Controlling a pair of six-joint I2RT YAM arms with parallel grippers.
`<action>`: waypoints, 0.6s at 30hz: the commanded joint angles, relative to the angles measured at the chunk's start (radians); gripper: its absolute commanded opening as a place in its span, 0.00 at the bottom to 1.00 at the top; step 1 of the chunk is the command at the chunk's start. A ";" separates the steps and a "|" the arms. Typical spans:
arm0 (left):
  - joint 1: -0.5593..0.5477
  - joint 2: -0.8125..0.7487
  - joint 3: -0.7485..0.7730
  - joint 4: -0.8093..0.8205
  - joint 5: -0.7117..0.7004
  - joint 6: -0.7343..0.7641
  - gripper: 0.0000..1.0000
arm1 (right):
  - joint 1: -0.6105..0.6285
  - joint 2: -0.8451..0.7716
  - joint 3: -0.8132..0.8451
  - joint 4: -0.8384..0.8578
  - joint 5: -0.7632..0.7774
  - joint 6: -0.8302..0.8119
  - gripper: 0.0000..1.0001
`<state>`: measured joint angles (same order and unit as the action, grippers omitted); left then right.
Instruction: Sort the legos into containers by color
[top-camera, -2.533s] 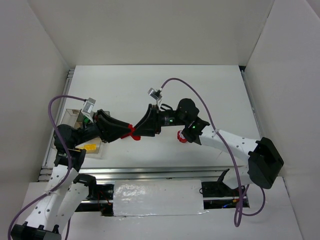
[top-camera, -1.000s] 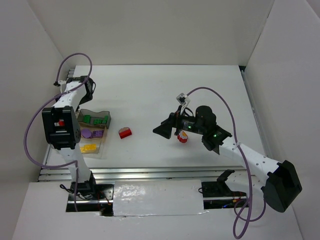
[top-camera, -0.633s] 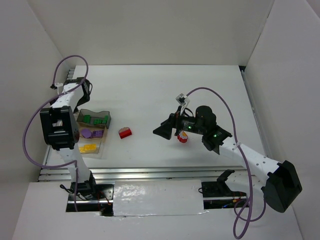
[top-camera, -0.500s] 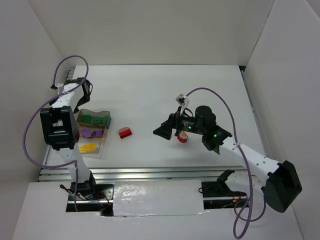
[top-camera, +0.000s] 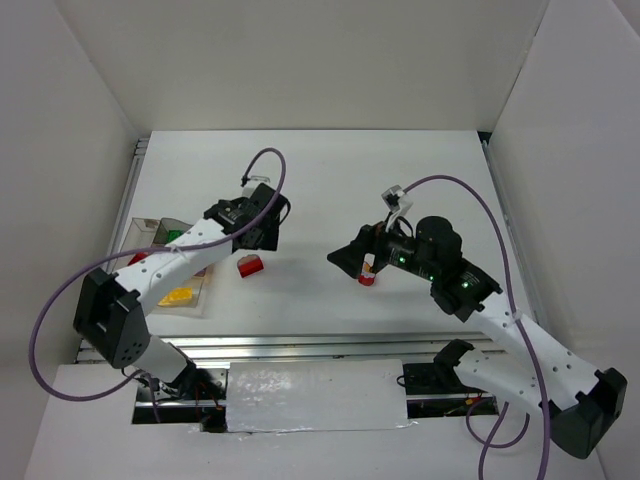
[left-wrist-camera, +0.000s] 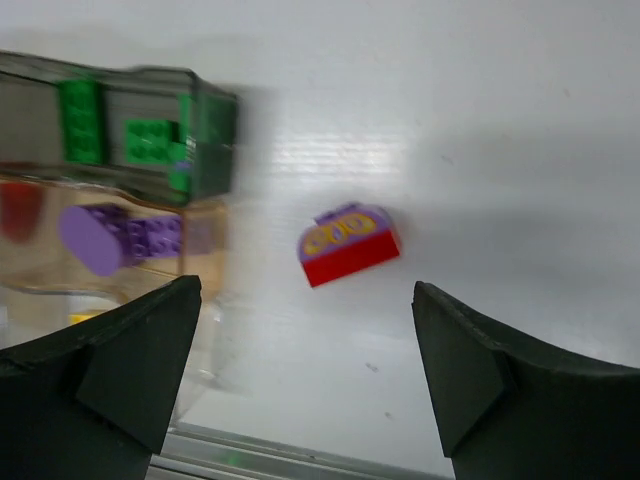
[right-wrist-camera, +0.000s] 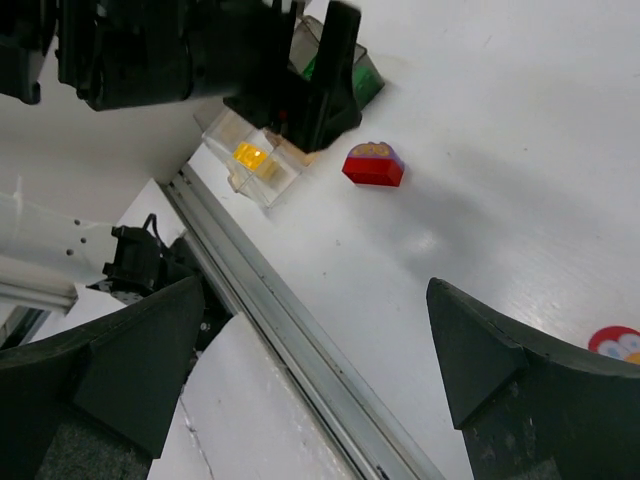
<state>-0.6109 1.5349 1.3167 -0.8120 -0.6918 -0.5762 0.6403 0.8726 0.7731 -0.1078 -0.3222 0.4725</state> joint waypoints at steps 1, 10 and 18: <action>0.016 -0.097 -0.125 0.166 0.300 0.107 0.99 | -0.010 -0.066 0.043 -0.112 0.057 -0.044 1.00; -0.003 -0.015 -0.175 0.178 0.308 0.027 0.99 | -0.010 -0.064 0.017 -0.096 -0.001 -0.015 1.00; 0.083 -0.036 -0.295 0.370 0.391 0.163 1.00 | -0.010 -0.035 0.008 -0.047 -0.095 0.005 1.00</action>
<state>-0.5838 1.5005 1.0195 -0.5461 -0.3458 -0.4816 0.6342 0.8204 0.7761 -0.2089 -0.3584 0.4572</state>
